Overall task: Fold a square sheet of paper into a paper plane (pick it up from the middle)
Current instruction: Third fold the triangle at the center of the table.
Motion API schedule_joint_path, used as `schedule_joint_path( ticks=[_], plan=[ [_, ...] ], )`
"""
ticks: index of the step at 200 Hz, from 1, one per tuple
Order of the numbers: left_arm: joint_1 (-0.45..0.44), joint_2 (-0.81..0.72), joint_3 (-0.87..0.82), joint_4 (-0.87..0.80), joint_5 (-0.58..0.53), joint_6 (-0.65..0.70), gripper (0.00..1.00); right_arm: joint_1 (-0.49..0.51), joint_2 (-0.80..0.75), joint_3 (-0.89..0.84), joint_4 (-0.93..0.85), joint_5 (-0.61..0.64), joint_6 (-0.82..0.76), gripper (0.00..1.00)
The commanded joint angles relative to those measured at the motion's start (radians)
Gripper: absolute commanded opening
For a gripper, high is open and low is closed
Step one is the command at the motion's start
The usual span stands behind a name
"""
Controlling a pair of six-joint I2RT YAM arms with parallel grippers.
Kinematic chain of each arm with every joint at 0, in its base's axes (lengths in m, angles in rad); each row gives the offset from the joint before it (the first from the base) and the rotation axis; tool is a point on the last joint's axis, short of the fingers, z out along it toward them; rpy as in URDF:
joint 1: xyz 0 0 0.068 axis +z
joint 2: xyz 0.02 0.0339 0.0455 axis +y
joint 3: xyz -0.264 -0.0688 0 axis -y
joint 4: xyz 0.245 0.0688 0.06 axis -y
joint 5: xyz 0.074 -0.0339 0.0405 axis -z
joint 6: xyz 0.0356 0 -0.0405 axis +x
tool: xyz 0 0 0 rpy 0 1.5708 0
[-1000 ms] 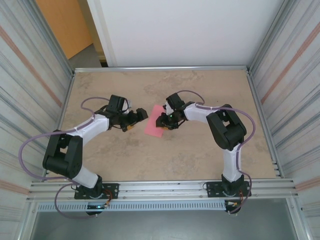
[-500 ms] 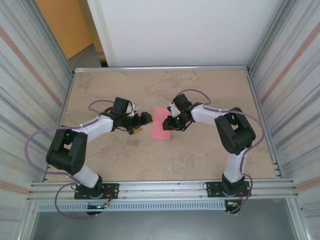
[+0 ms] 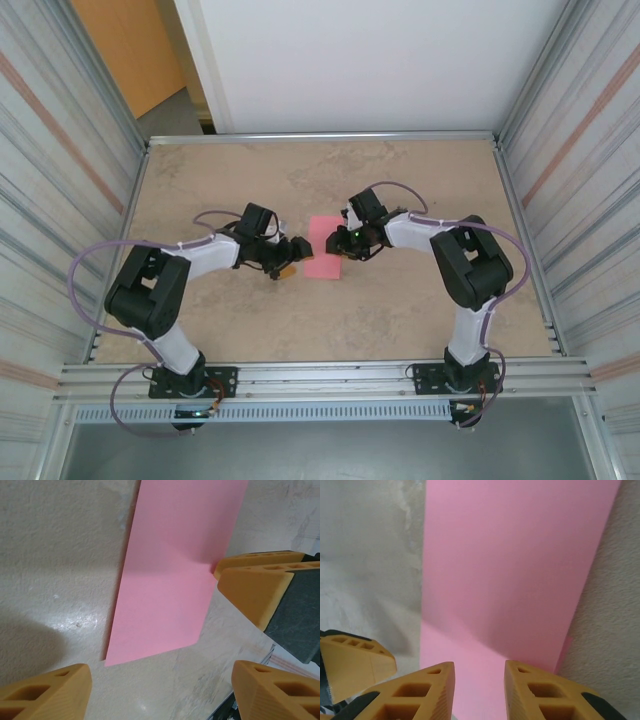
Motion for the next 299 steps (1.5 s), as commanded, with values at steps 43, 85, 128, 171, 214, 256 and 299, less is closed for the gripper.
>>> schedule_joint_path(
  ticks=[43, 85, 128, 171, 214, 256, 299],
  plan=[
    [-0.008, 0.039, 0.002, -0.007, 0.015, -0.014, 0.53, -0.017, 0.067, -0.016, -0.056, 0.029, 0.017, 0.28],
    [-0.008, 0.062, 0.041, -0.075, -0.006, 0.033, 0.45, -0.025, 0.068, -0.027, -0.063, 0.031, 0.015, 0.26],
    [-0.010, 0.087, 0.049, -0.053, 0.017, 0.032, 0.42, -0.027, 0.069, -0.020, -0.064, 0.025, 0.014, 0.26],
    [-0.008, 0.105, 0.071, -0.032, 0.054, 0.038, 0.40, -0.030, 0.069, -0.017, -0.065, 0.020, 0.014, 0.25],
    [-0.005, 0.144, 0.116, -0.049, 0.083, 0.068, 0.40, -0.033, 0.068, -0.016, -0.066, 0.017, 0.014, 0.25],
    [0.016, 0.156, 0.143, -0.064, 0.075, 0.093, 0.41, -0.035, 0.067, -0.016, -0.065, 0.015, 0.012, 0.25],
    [0.025, 0.201, 0.201, -0.053, 0.126, 0.112, 0.38, -0.034, 0.066, -0.014, -0.063, 0.015, 0.007, 0.25]
  ],
)
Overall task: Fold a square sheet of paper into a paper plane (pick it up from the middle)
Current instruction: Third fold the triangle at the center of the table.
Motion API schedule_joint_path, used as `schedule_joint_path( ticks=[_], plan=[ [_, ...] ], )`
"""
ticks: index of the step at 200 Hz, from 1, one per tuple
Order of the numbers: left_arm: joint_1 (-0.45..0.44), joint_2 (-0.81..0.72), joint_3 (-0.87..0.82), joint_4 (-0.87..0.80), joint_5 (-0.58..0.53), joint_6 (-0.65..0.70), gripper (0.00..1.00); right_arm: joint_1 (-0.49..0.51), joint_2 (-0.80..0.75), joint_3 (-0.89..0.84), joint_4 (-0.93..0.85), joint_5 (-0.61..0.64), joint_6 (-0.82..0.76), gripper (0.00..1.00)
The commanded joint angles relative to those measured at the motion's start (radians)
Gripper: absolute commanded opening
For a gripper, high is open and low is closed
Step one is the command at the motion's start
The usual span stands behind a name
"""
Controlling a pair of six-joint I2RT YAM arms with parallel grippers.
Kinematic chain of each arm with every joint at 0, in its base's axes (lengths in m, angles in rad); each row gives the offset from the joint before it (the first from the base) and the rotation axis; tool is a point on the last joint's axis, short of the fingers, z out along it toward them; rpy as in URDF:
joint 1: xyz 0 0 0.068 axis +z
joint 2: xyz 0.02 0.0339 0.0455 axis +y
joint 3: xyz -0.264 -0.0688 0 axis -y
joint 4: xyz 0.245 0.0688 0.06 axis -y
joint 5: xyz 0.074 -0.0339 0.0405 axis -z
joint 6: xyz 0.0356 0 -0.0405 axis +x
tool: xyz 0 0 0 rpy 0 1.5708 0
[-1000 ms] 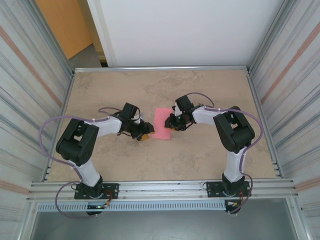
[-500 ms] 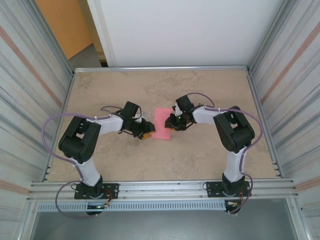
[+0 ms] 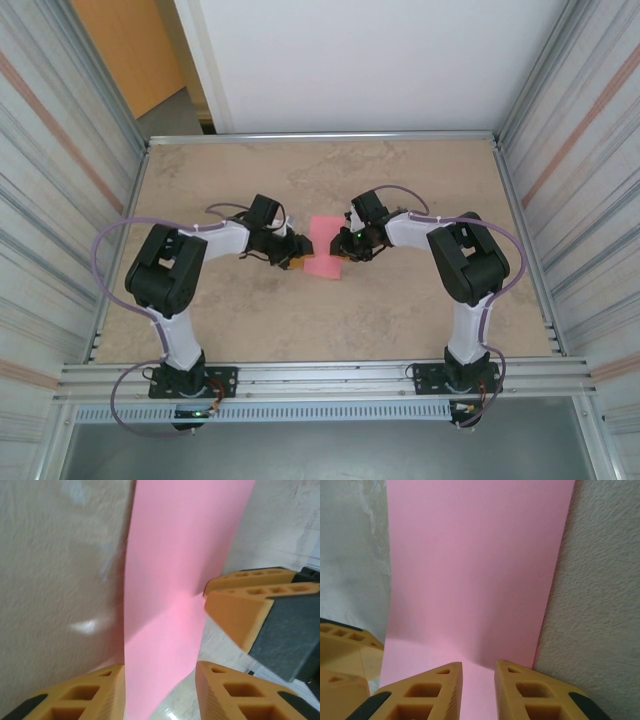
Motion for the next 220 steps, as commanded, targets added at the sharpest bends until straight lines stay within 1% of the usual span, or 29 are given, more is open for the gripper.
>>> schedule_joint_path(
  ticks=[1, 31, 53, 83, 122, 162, 184, 204, 220],
  plan=[
    [0.006, 0.029, 0.044, -0.004, 0.055, 0.034, 0.38, -0.014, 0.033, -0.012, -0.059, 0.024, -0.005, 0.25],
    [0.009, 0.050, 0.074, -0.011, 0.069, 0.038, 0.36, -0.012, 0.029, -0.014, -0.052, 0.020, -0.004, 0.25],
    [0.013, 0.073, 0.092, -0.028, 0.067, 0.044, 0.31, -0.013, 0.027, -0.014, -0.047, 0.017, -0.004, 0.25],
    [0.023, 0.093, 0.106, -0.040, 0.064, 0.045, 0.27, -0.013, 0.014, -0.019, -0.032, 0.010, -0.013, 0.25],
    [0.027, 0.119, 0.130, -0.064, 0.061, 0.068, 0.21, -0.013, -0.009, -0.018, -0.010, 0.003, -0.033, 0.28],
    [0.029, 0.137, 0.144, -0.075, 0.070, 0.070, 0.09, -0.013, -0.044, -0.002, -0.005, -0.002, -0.071, 0.34],
    [0.029, 0.132, 0.143, -0.068, 0.076, 0.059, 0.04, 0.002, -0.092, 0.007, -0.035, 0.053, -0.127, 0.38],
    [0.030, 0.126, 0.140, -0.067, 0.079, 0.047, 0.00, 0.042, -0.149, 0.002, -0.068, 0.172, -0.208, 0.43],
    [0.030, 0.124, 0.138, -0.068, 0.091, 0.032, 0.00, 0.090, -0.191, -0.018, -0.076, 0.274, -0.276, 0.48]
  ],
)
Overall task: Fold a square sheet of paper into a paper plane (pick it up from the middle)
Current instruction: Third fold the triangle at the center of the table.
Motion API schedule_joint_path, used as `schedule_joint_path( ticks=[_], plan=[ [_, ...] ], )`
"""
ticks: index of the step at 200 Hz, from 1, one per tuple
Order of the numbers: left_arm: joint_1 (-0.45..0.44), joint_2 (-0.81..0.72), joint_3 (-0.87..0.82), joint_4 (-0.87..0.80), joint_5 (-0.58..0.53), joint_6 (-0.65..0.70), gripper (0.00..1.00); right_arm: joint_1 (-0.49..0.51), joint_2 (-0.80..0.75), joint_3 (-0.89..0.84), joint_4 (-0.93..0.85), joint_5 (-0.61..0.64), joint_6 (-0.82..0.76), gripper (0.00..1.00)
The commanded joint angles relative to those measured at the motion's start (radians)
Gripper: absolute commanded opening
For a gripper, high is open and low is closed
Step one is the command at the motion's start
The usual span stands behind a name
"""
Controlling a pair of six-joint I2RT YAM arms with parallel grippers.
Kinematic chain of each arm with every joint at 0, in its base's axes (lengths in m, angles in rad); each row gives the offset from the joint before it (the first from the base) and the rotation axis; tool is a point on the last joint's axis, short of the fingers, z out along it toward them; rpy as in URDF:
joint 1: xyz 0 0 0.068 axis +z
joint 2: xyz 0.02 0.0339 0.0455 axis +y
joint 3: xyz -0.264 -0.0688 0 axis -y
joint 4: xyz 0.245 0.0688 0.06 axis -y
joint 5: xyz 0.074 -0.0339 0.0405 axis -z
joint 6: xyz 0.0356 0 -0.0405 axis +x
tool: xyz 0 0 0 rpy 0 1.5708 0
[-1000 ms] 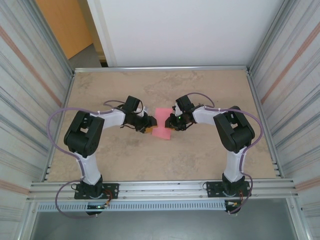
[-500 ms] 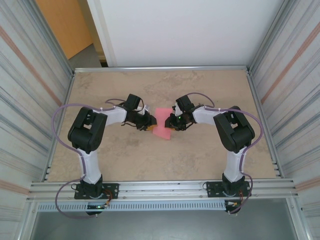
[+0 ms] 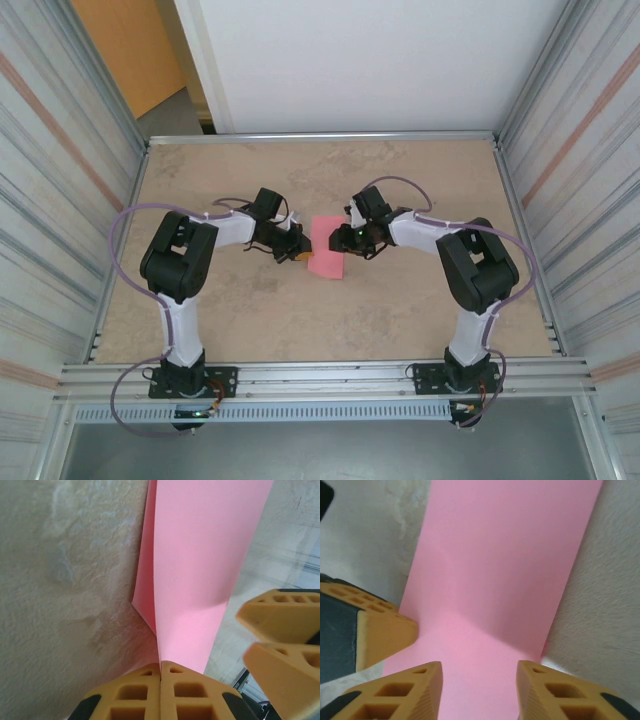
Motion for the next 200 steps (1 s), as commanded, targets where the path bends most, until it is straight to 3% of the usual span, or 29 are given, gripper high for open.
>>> schedule_joint_path(
  ticks=[1, 88, 200],
  plan=[
    [0.008, -0.004, 0.019, -0.018, 0.035, -0.017, 0.00, 0.068, -0.098, -0.018, -0.043, 0.170, -0.145, 0.48],
    [0.016, -0.023, 0.013, 0.007, 0.082, -0.111, 0.00, 0.312, -0.119, -0.077, 0.040, 0.385, -0.432, 0.55],
    [0.021, -0.023, 0.011, 0.009, 0.078, -0.123, 0.00, 0.341, -0.061, -0.073, 0.078, 0.479, -0.517, 0.56]
  ],
)
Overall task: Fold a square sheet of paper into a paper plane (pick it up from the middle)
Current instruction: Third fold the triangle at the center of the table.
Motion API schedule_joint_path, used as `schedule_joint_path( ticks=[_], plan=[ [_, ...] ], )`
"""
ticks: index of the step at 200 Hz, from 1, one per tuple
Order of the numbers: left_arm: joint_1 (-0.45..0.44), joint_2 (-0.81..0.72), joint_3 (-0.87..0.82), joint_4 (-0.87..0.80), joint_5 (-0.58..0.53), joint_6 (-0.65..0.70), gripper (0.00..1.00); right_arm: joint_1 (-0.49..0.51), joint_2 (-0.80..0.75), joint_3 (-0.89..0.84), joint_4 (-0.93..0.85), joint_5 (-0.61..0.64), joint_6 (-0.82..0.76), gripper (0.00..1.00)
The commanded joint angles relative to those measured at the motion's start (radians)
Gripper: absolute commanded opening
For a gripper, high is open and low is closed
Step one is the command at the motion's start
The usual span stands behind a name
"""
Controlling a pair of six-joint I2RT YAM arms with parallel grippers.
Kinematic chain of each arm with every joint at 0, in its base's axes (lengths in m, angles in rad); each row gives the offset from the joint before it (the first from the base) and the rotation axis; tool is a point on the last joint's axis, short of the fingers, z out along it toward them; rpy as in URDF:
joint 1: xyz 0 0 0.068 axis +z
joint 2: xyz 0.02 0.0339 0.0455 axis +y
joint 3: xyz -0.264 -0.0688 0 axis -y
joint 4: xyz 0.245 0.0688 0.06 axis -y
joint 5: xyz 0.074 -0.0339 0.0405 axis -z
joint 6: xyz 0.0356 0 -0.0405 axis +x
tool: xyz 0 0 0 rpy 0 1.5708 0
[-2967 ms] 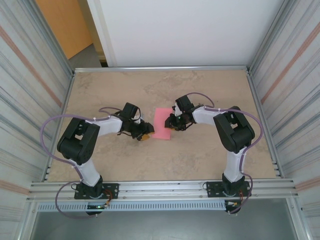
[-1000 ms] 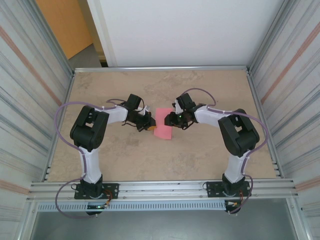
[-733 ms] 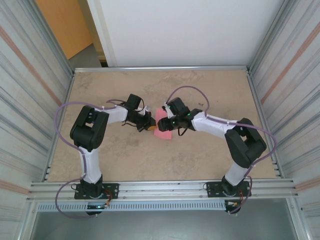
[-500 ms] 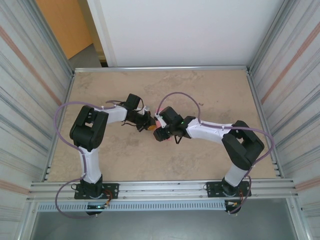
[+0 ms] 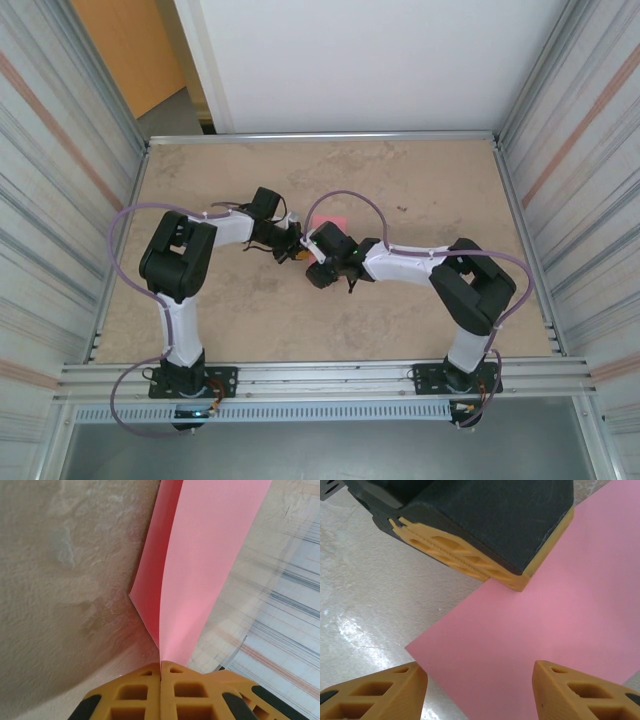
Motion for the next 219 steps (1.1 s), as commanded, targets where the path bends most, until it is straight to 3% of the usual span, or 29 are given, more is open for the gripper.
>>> schedule_joint_path(
  ticks=[1, 83, 133, 172, 219],
  plan=[
    [0.008, -0.023, 0.011, 0.004, 0.021, -0.013, 0.00, 0.004, 0.002, 0.005, 0.025, 0.043, -0.026, 0.56],
    [0.009, -0.022, 0.008, 0.003, 0.017, -0.013, 0.00, -0.005, -0.030, -0.008, 0.032, 0.048, -0.015, 0.42],
    [0.011, -0.036, -0.001, 0.023, 0.030, -0.032, 0.00, -0.007, -0.001, 0.018, -0.003, 0.000, -0.023, 0.26],
    [0.044, -0.063, -0.036, 0.025, 0.019, -0.034, 0.10, -0.026, -0.024, 0.005, -0.011, -0.084, -0.013, 0.15],
    [0.114, -0.119, -0.075, 0.021, 0.011, -0.020, 0.19, -0.083, -0.062, -0.022, 0.004, -0.271, 0.018, 0.07]
  ],
)
